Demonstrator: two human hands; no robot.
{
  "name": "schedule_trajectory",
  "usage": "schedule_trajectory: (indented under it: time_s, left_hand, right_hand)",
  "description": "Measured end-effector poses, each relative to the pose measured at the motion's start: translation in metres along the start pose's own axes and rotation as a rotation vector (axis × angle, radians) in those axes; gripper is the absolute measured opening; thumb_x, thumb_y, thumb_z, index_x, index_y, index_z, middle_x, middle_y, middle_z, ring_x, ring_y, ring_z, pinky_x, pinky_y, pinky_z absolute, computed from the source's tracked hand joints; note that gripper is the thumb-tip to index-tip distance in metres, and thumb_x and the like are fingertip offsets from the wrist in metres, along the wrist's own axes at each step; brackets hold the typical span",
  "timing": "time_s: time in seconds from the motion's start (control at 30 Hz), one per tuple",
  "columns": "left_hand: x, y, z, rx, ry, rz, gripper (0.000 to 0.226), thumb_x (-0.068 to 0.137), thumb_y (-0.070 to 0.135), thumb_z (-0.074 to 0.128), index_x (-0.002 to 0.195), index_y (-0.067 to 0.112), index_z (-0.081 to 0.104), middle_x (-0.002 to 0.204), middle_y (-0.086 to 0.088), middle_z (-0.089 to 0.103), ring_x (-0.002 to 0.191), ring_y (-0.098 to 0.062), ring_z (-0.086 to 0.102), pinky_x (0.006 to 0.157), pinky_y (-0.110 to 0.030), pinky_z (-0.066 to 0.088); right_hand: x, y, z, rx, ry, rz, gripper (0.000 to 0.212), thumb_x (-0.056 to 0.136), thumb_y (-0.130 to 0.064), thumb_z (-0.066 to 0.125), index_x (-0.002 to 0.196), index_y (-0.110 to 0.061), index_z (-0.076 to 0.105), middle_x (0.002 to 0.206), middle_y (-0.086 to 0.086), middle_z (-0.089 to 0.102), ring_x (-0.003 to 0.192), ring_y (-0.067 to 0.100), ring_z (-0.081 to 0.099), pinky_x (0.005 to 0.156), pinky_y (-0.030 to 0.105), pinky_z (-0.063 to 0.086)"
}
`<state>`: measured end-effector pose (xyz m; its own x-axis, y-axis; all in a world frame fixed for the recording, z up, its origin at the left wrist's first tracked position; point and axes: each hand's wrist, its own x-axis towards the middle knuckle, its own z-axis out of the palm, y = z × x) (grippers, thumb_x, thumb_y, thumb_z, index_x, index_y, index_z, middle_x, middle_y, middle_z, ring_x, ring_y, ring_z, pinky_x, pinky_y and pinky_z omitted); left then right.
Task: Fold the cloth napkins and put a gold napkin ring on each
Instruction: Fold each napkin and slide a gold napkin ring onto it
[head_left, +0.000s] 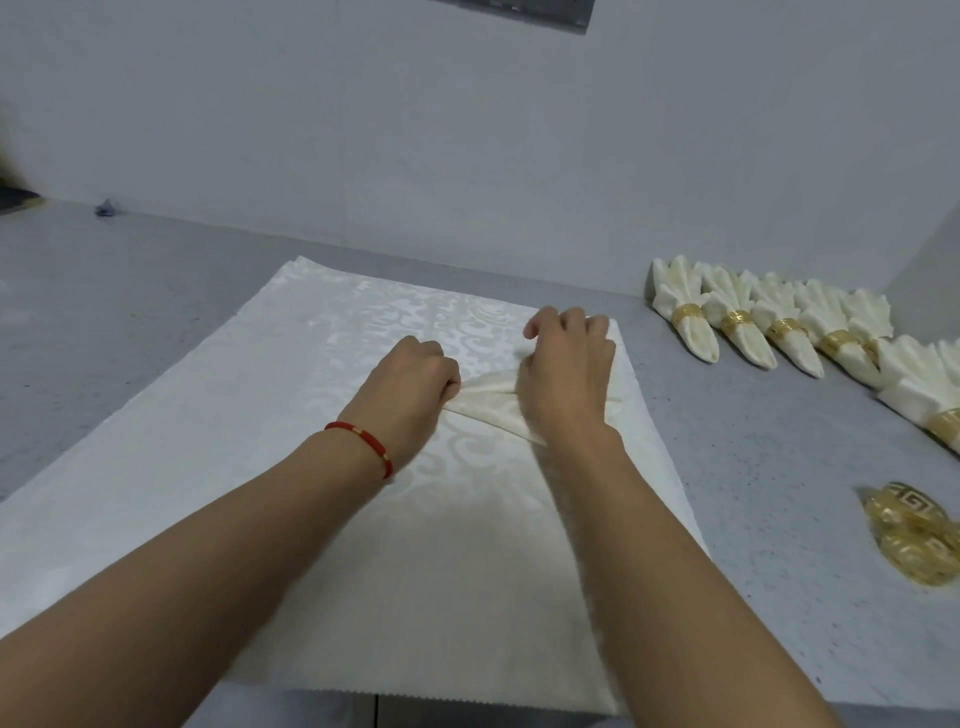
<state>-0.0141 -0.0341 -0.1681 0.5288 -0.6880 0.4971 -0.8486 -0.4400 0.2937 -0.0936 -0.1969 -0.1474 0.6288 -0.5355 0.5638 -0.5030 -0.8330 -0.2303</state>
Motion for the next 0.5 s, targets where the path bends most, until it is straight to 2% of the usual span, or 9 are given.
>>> schedule_trajectory:
  time_s: [0.1, 0.17, 0.2, 0.3, 0.37, 0.43, 0.5]
  left_hand:
    - [0.000, 0.000, 0.001, 0.042, 0.006, 0.033, 0.021, 0.088, -0.006, 0.060, 0.080, 0.011, 0.068, 0.083, -0.002, 0.059, 0.082, -0.020, 0.045, 0.065, -0.038, 0.046]
    - [0.000, 0.003, 0.000, 0.056, 0.019, 0.070, 0.017, 0.090, -0.003, 0.061, 0.084, 0.011, 0.069, 0.081, -0.003, 0.060, 0.082, -0.022, 0.047, 0.066, -0.041, 0.047]
    - [0.000, 0.004, -0.001, 0.055, 0.032, 0.091, 0.015, 0.091, -0.002, 0.061, 0.089, 0.012, 0.069, 0.080, -0.004, 0.060, 0.082, -0.024, 0.048, 0.065, -0.042, 0.046]
    - [-0.001, 0.007, -0.002, 0.097, 0.045, 0.130, 0.024, 0.088, -0.002, 0.064, 0.098, 0.019, 0.068, 0.081, -0.001, 0.057, 0.080, -0.025, 0.049, 0.060, -0.036, 0.038]
    - [-0.001, 0.008, -0.002, 0.101, 0.017, 0.111, 0.025, 0.088, -0.001, 0.061, 0.096, 0.021, 0.070, 0.087, 0.001, 0.058, 0.084, -0.024, 0.050, 0.062, -0.036, 0.039]
    - [0.000, 0.009, -0.003, 0.046, -0.017, 0.069, 0.021, 0.094, 0.009, 0.053, 0.094, 0.021, 0.070, 0.091, 0.003, 0.059, 0.088, -0.023, 0.051, 0.069, -0.039, 0.045]
    - [0.002, 0.012, -0.004, -0.035, -0.037, -0.001, 0.023, 0.098, 0.023, 0.049, 0.087, 0.019, 0.068, 0.090, 0.004, 0.059, 0.089, -0.020, 0.051, 0.074, -0.039, 0.047]
  right_hand:
    - [-0.004, 0.008, -0.010, 0.029, -0.080, -0.412, 0.008, 0.097, -0.019, 0.059, 0.102, -0.024, 0.063, 0.096, -0.004, 0.059, 0.093, 0.022, 0.055, 0.085, 0.041, 0.034]
    - [-0.008, 0.020, -0.017, 0.036, -0.198, -0.576, 0.008, 0.101, -0.023, 0.056, 0.096, -0.023, 0.063, 0.086, -0.005, 0.059, 0.084, 0.022, 0.055, 0.081, 0.044, 0.043]
    - [-0.009, 0.026, -0.019, 0.036, -0.242, -0.596, 0.011, 0.101, -0.024, 0.056, 0.093, -0.022, 0.063, 0.084, -0.004, 0.059, 0.081, 0.023, 0.054, 0.079, 0.044, 0.045]
    - [-0.008, 0.043, -0.025, 0.139, -0.343, -0.506, 0.013, 0.099, -0.025, 0.061, 0.089, -0.022, 0.069, 0.082, -0.006, 0.060, 0.078, 0.016, 0.054, 0.076, 0.042, 0.050]
    - [-0.003, 0.047, -0.035, 0.264, -0.473, -0.378, 0.016, 0.097, -0.035, 0.067, 0.088, -0.023, 0.074, 0.085, -0.006, 0.065, 0.078, 0.011, 0.059, 0.076, 0.033, 0.053]
    - [0.005, 0.049, -0.045, 0.376, -0.605, -0.262, 0.016, 0.092, -0.041, 0.074, 0.087, -0.027, 0.079, 0.091, -0.008, 0.070, 0.079, 0.005, 0.063, 0.070, 0.022, 0.051]
    - [0.015, 0.051, -0.046, 0.383, -0.682, -0.261, 0.007, 0.088, -0.034, 0.080, 0.089, -0.027, 0.082, 0.094, -0.012, 0.073, 0.079, -0.005, 0.064, 0.071, 0.015, 0.046]
